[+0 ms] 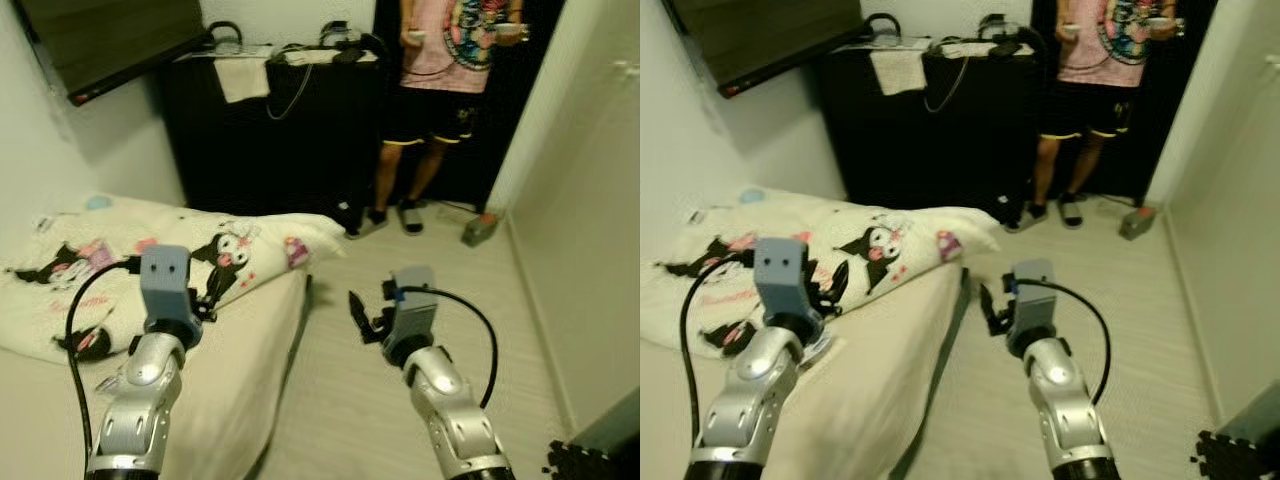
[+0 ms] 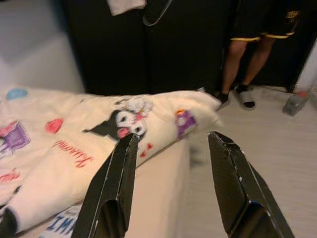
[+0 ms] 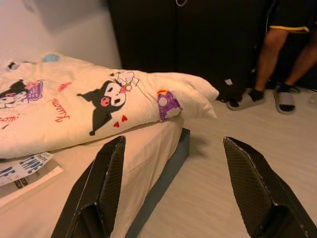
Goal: Clean up the room
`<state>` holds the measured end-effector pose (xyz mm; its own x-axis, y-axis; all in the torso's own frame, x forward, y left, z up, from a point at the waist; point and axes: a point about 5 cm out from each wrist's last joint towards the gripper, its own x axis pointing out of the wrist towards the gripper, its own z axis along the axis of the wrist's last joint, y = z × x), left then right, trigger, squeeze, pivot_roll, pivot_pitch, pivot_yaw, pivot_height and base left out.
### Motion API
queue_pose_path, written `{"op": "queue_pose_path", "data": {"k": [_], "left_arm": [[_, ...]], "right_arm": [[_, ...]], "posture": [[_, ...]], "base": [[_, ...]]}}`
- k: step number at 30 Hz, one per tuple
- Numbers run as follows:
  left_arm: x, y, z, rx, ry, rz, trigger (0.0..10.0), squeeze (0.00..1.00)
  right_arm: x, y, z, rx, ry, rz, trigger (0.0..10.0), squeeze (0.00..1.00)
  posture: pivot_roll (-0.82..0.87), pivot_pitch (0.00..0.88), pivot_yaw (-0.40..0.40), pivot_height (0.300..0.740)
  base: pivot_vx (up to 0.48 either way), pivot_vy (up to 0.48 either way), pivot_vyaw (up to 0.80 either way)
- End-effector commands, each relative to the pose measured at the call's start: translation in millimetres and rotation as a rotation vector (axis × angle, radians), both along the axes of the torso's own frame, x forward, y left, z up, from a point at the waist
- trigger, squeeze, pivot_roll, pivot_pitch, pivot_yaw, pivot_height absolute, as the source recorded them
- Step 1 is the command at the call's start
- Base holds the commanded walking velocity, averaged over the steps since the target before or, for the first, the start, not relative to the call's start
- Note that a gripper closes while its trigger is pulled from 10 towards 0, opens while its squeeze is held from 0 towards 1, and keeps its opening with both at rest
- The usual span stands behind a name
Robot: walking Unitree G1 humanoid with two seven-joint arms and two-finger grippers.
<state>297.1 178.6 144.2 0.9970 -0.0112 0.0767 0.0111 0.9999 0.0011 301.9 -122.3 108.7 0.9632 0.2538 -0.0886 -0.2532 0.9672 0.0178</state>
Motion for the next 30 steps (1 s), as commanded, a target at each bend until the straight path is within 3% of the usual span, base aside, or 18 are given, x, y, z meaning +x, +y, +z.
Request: {"op": "queue_pose_path", "data": {"k": [1, 4, 6, 11, 22, 30], "left_arm": [[-1.8, 1.4, -2.2, 0.007, 0.01, 0.003, 10.0, 0.0], [-0.9, 2.0, -3.8, -0.103, 0.046, 0.0, 10.0, 0.0], [-0.9, 1.9, -3.8, -0.113, 0.049, 0.0, 10.0, 0.0], [-1.2, 0.7, -1.9, -0.084, 0.037, -0.017, 10.0, 0.0], [-0.4, 1.4, -2.4, -0.034, 0.04, -0.015, 10.0, 0.0], [-1.5, 1.2, -3.3, -0.029, 0.039, -0.014, 10.0, 0.0]], "right_arm": [[-1.2, -1.1, -1.8, 0.003, 0.011, -0.002, 10.0, 0.0], [-1.1, -1.4, -2.0, 0.006, 0.014, -0.005, 10.0, 0.0], [-1.1, -1.4, -2.0, 0.006, 0.014, -0.005, 10.0, 0.0], [-1.2, -1.1, -2.5, 0.009, 0.016, -0.008, 10.0, 0.0], [-1.3, -2.7, -3.4, 0.009, 0.02, -0.016, 10.0, 0.0], [-1.0, 0.0, -2.2, -0.049, 0.006, 0.015, 10.0, 0.0]], "posture": [[-0.07, 0.016, 0.023, 0.74], [-0.07, 0.016, 0.023, 0.74], [-0.07, 0.016, 0.023, 0.74], [-0.06, 0.02, 0.026, 0.74], [-0.07, 0.019, 0.028, 0.74], [-0.07, 0.019, 0.025, 0.74]], "base": [[0.0, -0.48, 0.0], [0.0, 0.0, 0.0], [0.0, 0.0, 0.0], [0.0, 0.288, 0.0], [0.0, 0.0, 0.0], [0.0, 0.0, 0.0]]}}
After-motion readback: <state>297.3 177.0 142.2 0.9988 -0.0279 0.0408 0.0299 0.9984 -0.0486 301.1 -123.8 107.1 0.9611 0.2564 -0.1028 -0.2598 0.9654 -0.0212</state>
